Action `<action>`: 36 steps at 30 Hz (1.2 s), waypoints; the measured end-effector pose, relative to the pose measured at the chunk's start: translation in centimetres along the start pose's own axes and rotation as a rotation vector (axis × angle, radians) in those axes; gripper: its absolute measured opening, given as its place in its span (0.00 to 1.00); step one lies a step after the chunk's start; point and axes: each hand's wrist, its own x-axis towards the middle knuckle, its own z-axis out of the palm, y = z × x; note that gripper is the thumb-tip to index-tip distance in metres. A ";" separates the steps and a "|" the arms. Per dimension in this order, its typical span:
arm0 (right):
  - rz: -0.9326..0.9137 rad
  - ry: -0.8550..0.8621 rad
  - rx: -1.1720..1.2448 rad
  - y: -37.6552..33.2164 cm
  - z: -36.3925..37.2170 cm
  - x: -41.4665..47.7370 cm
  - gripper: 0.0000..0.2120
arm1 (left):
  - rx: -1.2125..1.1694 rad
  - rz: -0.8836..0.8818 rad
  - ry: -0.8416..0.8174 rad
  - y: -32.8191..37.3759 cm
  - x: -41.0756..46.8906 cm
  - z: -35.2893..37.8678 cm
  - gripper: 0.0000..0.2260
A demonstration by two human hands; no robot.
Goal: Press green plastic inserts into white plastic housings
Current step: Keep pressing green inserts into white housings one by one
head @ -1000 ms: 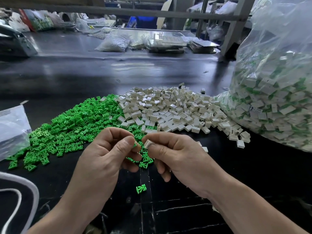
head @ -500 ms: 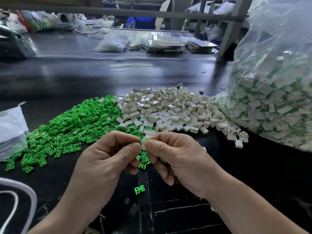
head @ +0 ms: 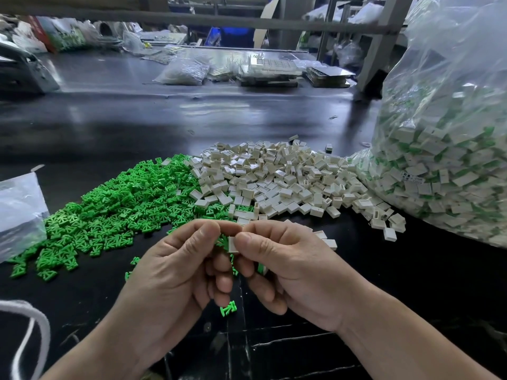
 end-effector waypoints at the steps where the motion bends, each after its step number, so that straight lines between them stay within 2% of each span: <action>1: -0.002 0.008 0.008 0.0 0.1 0.0 0.08 | -0.003 0.011 0.002 0.0 0.0 0.1 0.25; 12: 0.016 0.030 0.063 0.0 0.1 0.0 0.13 | -0.090 -0.019 -0.052 -0.5 0.1 0.6 0.26; 16: 0.030 0.014 0.053 0.0 0.0 -0.1 0.10 | -0.152 -0.052 -0.024 -0.5 0.0 0.8 0.27; 19: 0.048 0.016 0.054 -0.1 -0.2 0.0 0.17 | -0.165 -0.070 -0.022 -0.5 0.1 0.9 0.26; 23: 0.036 0.006 -0.023 -0.4 0.1 -0.2 0.09 | -0.132 -0.091 0.006 -0.5 0.1 1.1 0.24; 25: 0.034 0.013 -0.012 -0.4 0.4 -0.3 0.09 | -0.134 -0.079 0.013 -0.6 0.1 1.1 0.25; 29: 0.036 0.001 0.084 -0.5 0.5 -0.2 0.23 | -0.170 -0.035 -0.033 -0.6 0.1 1.2 0.26; 30: 0.036 -0.005 0.099 -0.6 0.6 -0.3 0.23 | -0.177 -0.039 -0.048 -0.5 0.1 1.2 0.25; 33: 0.035 -0.001 0.059 -0.6 0.6 -0.4 0.11 | -0.180 -0.083 -0.056 -0.3 0.2 0.9 0.24; 36: 0.030 -0.006 0.016 -0.8 0.7 -0.5 0.08 | -0.183 -0.118 -0.055 0.0 0.1 0.8 0.23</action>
